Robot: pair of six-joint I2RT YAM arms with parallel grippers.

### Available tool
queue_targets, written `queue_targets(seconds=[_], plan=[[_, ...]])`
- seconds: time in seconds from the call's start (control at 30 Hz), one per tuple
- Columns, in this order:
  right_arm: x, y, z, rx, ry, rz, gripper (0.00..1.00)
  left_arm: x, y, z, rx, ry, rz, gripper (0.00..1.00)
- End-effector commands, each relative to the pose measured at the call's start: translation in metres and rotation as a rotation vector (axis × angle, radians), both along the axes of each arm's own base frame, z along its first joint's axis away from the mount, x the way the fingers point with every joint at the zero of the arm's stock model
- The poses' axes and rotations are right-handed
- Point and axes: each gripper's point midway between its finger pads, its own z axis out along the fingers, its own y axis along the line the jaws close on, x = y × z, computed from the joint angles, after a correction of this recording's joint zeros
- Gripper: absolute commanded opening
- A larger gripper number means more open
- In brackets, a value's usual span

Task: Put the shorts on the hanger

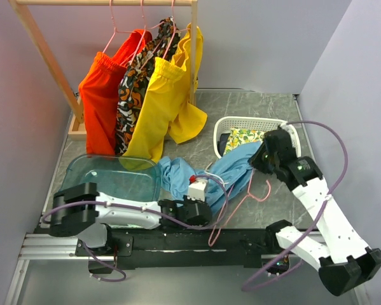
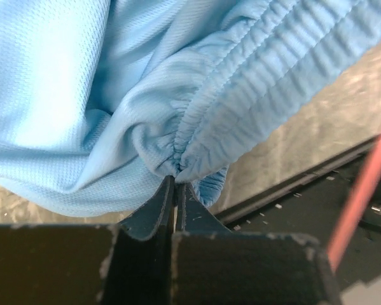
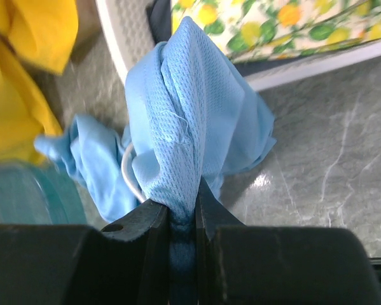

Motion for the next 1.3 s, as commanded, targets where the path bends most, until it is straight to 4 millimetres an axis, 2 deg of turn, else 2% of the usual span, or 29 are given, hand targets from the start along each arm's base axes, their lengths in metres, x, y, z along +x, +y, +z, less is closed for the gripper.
queue_targets(seconds=[0.0,0.03,0.07,0.1,0.13,0.17,0.23,0.3,0.33,0.37,0.53,0.67,0.93,1.1,1.27], plan=[[0.044,-0.025,0.069,0.053,-0.2,-0.151,0.0,-0.016,0.01,0.008,-0.032,0.051,-0.037,0.01],[0.051,-0.029,0.072,0.042,-0.202,-0.182,0.0,-0.019,0.01,0.016,-0.058,0.052,-0.047,0.01],[0.057,-0.033,0.088,0.051,-0.235,-0.206,0.0,-0.023,0.01,0.02,-0.072,0.059,-0.053,0.01],[0.061,-0.034,0.093,0.058,-0.244,-0.224,0.0,-0.028,0.011,0.02,-0.077,0.073,-0.068,0.01],[0.067,-0.036,0.095,0.053,-0.243,-0.241,0.0,-0.03,0.014,0.026,-0.08,0.075,-0.07,0.01],[0.072,-0.041,0.109,0.057,-0.274,-0.265,0.0,-0.032,0.016,0.029,-0.083,0.081,-0.062,0.01],[0.08,-0.047,0.117,0.047,-0.282,-0.298,0.0,-0.034,0.022,0.038,-0.088,0.079,-0.055,0.01],[0.085,-0.056,0.133,0.046,-0.315,-0.329,0.0,-0.037,0.031,0.042,-0.071,0.08,-0.047,0.01],[0.089,-0.058,0.134,0.038,-0.311,-0.335,0.0,-0.037,0.035,0.048,-0.078,0.077,-0.047,0.01],[0.091,-0.061,0.145,0.038,-0.331,-0.347,0.0,-0.038,0.041,0.048,-0.059,0.08,-0.047,0.01],[0.103,-0.069,0.161,0.043,-0.353,-0.398,0.0,-0.048,0.05,0.066,-0.056,0.08,-0.084,0.01],[0.107,-0.073,0.161,0.047,-0.351,-0.442,0.0,-0.057,0.058,0.076,-0.041,0.081,-0.101,0.01],[0.102,-0.081,0.151,0.043,-0.369,-0.485,0.0,-0.072,0.064,0.114,-0.067,0.085,-0.183,0.01],[0.099,-0.078,0.141,0.059,-0.365,-0.499,0.0,-0.082,0.048,0.156,-0.173,0.091,-0.257,0.01],[0.096,-0.083,0.139,0.063,-0.382,-0.541,0.0,-0.088,0.04,0.187,-0.241,0.088,-0.309,0.01]])
